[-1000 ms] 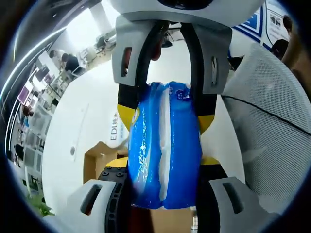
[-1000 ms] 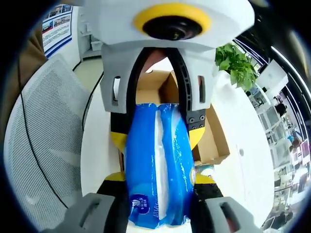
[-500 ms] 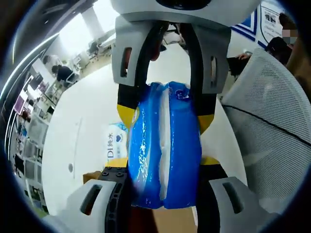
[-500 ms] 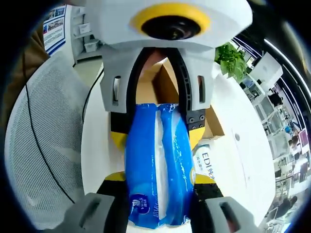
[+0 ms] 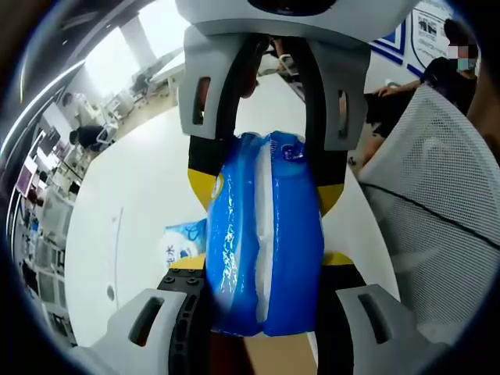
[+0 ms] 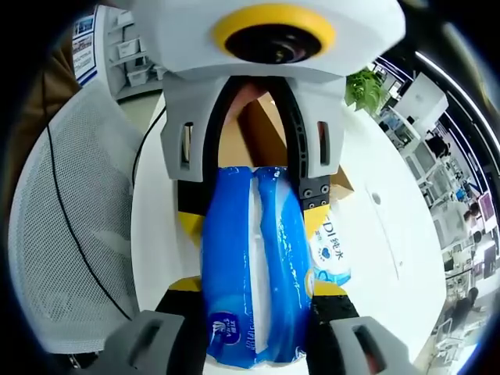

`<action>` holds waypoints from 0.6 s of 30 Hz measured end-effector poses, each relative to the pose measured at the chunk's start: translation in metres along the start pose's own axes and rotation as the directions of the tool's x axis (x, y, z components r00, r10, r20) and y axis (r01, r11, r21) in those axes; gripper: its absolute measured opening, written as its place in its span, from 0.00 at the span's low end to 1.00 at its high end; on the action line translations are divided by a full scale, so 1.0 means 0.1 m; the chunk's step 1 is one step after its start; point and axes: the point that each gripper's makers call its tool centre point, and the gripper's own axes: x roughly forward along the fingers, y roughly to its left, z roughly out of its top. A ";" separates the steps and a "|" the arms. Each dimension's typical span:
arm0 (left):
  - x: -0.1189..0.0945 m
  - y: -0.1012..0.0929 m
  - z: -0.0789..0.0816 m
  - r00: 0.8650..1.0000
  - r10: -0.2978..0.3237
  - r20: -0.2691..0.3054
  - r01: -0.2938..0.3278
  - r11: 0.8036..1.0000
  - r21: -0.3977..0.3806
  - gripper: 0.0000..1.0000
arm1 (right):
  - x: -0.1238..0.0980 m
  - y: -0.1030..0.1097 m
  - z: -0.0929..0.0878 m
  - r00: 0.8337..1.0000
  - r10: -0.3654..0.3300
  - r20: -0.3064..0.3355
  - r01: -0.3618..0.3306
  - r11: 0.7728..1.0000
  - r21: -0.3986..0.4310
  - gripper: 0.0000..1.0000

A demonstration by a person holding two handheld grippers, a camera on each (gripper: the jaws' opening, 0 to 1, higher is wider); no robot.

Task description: Operate the shoe box by opening the lid, removing the specified soft item, and placing it in the target area until the item is outside and the box remains undamaged.

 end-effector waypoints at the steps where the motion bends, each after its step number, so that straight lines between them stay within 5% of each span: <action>1: 0.02 0.00 0.01 1.000 -0.004 0.001 0.004 1.000 -0.001 0.49 | 0.00 0.00 -0.01 1.000 0.000 0.000 0.000 1.000 0.001 0.44; 18: 0.28 0.16 0.20 0.999 -0.006 0.034 0.006 1.000 -0.021 0.49 | -0.04 -0.21 -0.33 0.999 0.023 -0.023 -0.023 1.000 -0.007 0.45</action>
